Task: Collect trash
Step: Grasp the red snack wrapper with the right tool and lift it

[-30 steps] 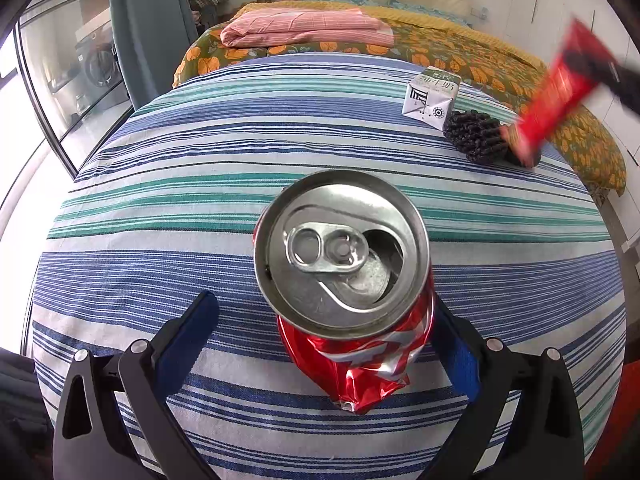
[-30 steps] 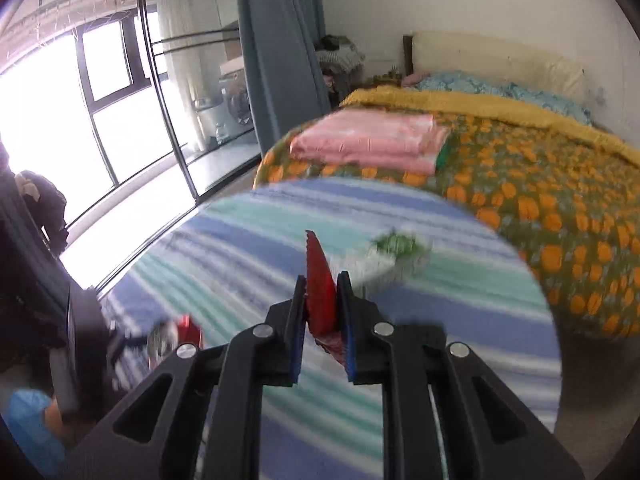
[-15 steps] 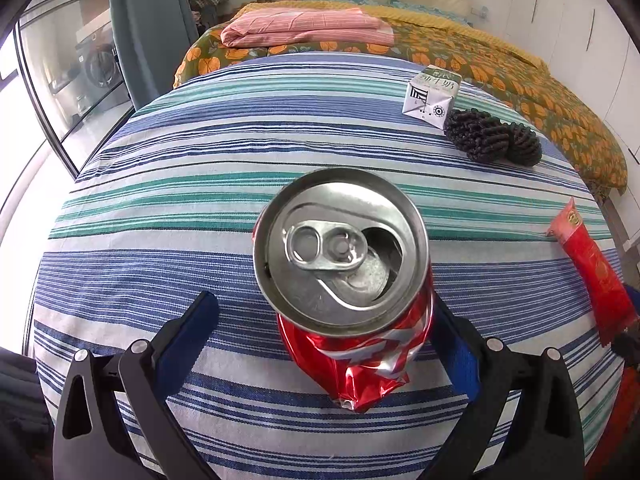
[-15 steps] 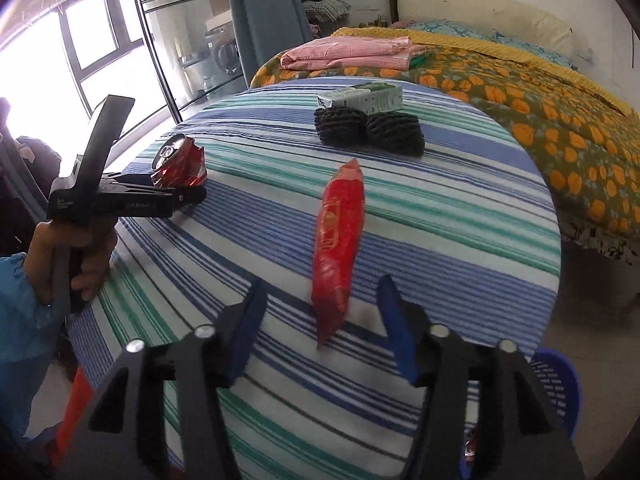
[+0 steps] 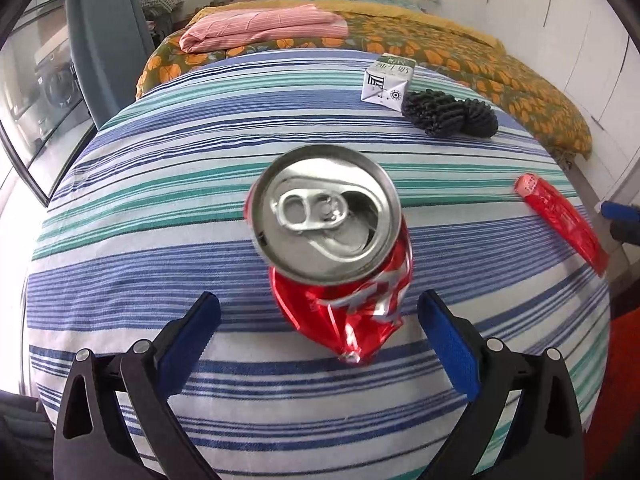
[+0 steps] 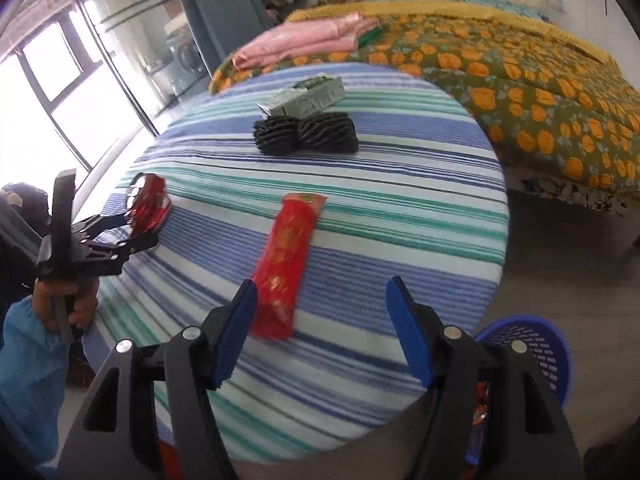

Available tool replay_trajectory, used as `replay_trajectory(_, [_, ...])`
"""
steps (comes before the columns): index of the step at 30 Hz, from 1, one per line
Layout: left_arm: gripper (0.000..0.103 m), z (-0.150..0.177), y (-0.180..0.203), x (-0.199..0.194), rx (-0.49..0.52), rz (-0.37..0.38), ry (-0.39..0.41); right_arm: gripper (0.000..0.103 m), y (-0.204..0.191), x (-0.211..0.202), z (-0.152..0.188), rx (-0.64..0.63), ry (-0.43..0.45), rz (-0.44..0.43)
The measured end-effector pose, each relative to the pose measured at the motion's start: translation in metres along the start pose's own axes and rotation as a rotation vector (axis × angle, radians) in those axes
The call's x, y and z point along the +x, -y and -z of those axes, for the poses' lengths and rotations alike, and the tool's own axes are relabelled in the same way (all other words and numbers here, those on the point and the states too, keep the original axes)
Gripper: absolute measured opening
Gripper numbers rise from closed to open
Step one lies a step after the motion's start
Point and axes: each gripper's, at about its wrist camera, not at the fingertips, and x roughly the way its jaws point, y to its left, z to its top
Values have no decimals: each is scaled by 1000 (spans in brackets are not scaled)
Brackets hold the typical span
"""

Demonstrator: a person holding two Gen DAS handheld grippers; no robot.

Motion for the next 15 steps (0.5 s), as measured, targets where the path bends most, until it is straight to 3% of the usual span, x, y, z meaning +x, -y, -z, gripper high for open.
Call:
replay_trajectory(6, [96, -12, 5, 8, -53, -65, -25, 64, -23, 44, -29, -29, -124, 1])
replay_trajectory(9, [81, -13, 6, 5, -65, -78, -18, 49, -37, 62, -37, -89, -151, 62])
replay_trajectory(10, [68, -13, 7, 3, -66, -79, -15, 32, -39, 67, -39, -98, -160, 79])
replay_trajectory(11, [60, -14, 7, 1, -69, -78, -11, 24, -40, 70, -38, -102, -172, 81])
replay_trajectory(15, [60, -12, 12, -6, -94, -74, 5, 16, -41, 55, -32, -98, -137, 63])
